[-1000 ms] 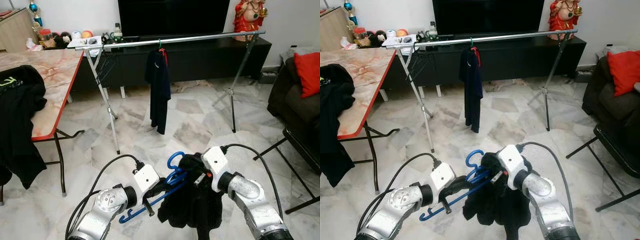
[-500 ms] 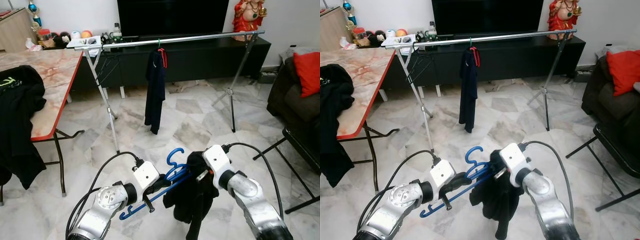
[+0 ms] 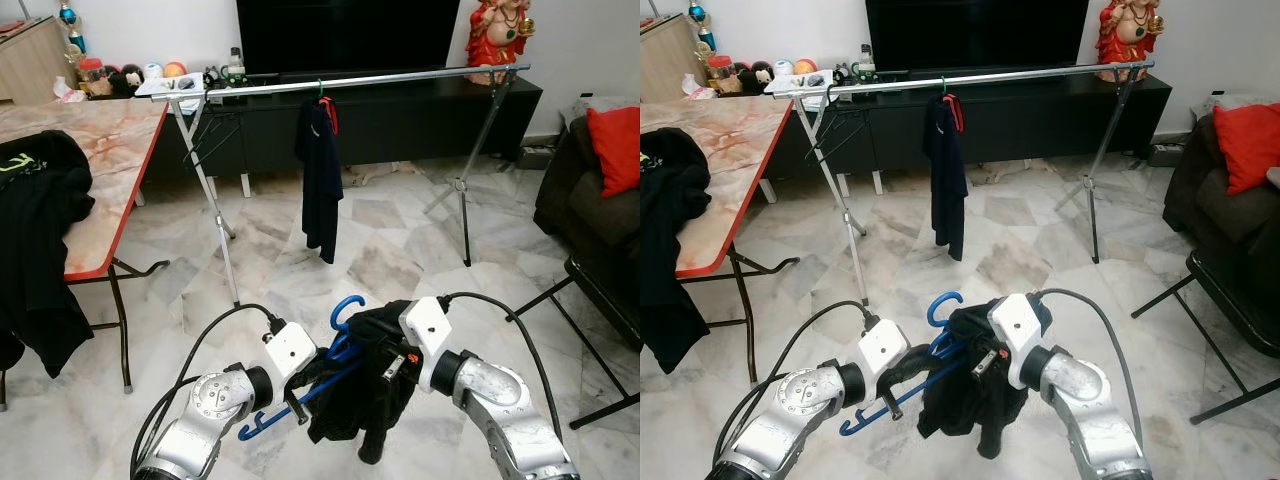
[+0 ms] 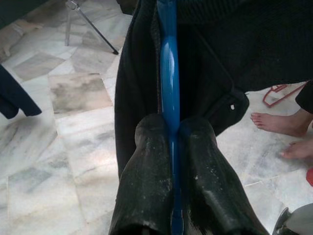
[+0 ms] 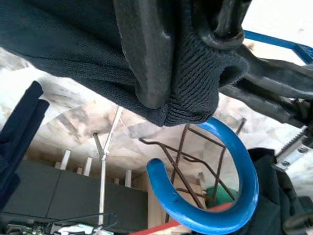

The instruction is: Hang hanger

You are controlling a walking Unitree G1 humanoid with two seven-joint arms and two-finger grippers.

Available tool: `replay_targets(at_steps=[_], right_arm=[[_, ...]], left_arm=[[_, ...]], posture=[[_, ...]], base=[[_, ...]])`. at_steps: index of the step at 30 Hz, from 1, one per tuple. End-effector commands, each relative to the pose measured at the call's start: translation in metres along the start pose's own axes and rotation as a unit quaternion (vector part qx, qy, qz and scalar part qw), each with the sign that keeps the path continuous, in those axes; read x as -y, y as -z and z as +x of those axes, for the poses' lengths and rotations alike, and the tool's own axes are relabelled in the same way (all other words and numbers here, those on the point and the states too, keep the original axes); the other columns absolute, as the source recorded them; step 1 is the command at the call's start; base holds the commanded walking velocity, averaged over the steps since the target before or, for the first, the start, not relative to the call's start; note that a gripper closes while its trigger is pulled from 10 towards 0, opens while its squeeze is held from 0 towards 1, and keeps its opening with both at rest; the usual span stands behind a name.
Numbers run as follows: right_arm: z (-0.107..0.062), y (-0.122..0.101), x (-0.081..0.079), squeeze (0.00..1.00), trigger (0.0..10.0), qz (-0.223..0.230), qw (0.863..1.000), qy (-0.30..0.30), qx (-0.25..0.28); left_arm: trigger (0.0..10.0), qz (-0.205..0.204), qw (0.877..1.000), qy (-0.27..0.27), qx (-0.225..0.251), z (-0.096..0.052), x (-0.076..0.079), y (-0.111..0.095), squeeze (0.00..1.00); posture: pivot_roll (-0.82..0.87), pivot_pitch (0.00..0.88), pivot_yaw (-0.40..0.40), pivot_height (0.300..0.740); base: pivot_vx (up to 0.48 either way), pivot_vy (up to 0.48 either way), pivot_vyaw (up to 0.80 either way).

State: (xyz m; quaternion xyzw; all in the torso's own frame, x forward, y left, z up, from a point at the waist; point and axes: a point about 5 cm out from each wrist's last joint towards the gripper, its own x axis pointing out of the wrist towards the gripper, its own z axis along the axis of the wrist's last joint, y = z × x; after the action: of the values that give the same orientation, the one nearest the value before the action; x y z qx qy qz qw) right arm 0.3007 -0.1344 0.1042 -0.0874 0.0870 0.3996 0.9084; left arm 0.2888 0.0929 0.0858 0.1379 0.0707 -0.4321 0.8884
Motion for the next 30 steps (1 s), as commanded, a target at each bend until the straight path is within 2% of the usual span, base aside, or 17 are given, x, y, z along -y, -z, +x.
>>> replay_targets(at_steps=[1, 2, 3, 4, 8, 10, 15, 17, 23, 26, 30], right_arm=[[0.002, 0.004, 0.005, 0.0, 10.0, -0.003, 0.999, 0.037, -0.015], [0.001, 0.007, 0.012, 0.0, 10.0, -0.003, 0.997, 0.069, -0.027], [-0.003, 0.014, 0.025, 0.0, 10.0, -0.008, 0.99, 0.13, -0.054], [-0.004, 0.017, 0.029, 0.0, 10.0, -0.006, 0.986, 0.152, -0.064], [-0.007, 0.017, 0.033, 0.0, 10.0, -0.009, 0.982, 0.181, -0.061], [-0.008, 0.013, 0.039, 0.0, 10.0, -0.012, 0.974, 0.222, -0.044], [-0.005, 0.01, 0.043, 0.0, 10.0, -0.025, 0.967, 0.251, -0.033], [-0.005, 0.008, 0.045, 0.0, 10.0, -0.057, 0.962, 0.264, -0.037], [-0.005, 0.0, 0.056, 0.0, 10.0, -0.108, 0.95, 0.29, -0.039], [-0.008, -0.01, 0.073, 0.0, 10.0, -0.106, 0.939, 0.326, -0.024], [-0.009, -0.01, 0.078, 0.0, 10.0, -0.104, 0.936, 0.334, -0.029]], left_arm=[[10.0, 0.007, 1.0, -0.008, 0.023, 0.002, -0.004, -0.01, 0.0], [10.0, 0.007, 1.0, -0.01, 0.024, 0.002, -0.005, -0.01, 0.0], [10.0, 0.007, 1.0, -0.013, 0.024, 0.002, -0.005, -0.01, 0.0], [10.0, 0.007, 1.0, -0.013, 0.025, 0.002, -0.005, -0.01, 0.0], [10.0, 0.006, 1.0, -0.014, 0.025, 0.002, -0.005, -0.01, 0.0], [10.0, 0.007, 1.0, -0.017, 0.026, 0.002, -0.006, -0.01, 0.0], [10.0, 0.006, 0.999, -0.018, 0.026, 0.002, -0.006, -0.01, 0.0], [10.0, 0.006, 0.999, -0.018, 0.027, 0.002, -0.006, -0.01, 0.0], [10.0, 0.008, 1.0, -0.013, 0.027, 0.001, -0.005, -0.01, 0.0], [10.0, 0.01, 1.0, -0.009, 0.028, -0.001, -0.005, -0.01, 0.0], [10.0, 0.01, 0.999, -0.008, 0.029, -0.002, -0.005, -0.01, 0.0]], posture=[[0.06, 0.049, 0.008, 0.74], [0.06, 0.049, 0.008, 0.74], [0.05, 0.049, 0.007, 0.74], [0.05, 0.049, 0.007, 0.74], [0.06, 0.049, 0.007, 0.74], [0.06, 0.049, 0.007, 0.74], [0.06, 0.048, 0.005, 0.74], [0.06, 0.047, 0.004, 0.74], [0.06, 0.046, 0.005, 0.74], [0.06, 0.046, 0.005, 0.74], [0.06, 0.043, 0.004, 0.74]], base=[[0.0, 0.0, 0.0], [0.0, 0.0, 0.0], [0.0, 0.0, 0.0], [0.0, 0.0, 0.0], [0.0, 0.0, 0.0], [0.0, 0.0, 0.0], [0.0, 0.0, 0.0], [0.0, 0.0, 0.0], [0.0, 0.0, 0.0], [0.0, 0.0, 0.0], [0.0, 0.0, 0.0]])
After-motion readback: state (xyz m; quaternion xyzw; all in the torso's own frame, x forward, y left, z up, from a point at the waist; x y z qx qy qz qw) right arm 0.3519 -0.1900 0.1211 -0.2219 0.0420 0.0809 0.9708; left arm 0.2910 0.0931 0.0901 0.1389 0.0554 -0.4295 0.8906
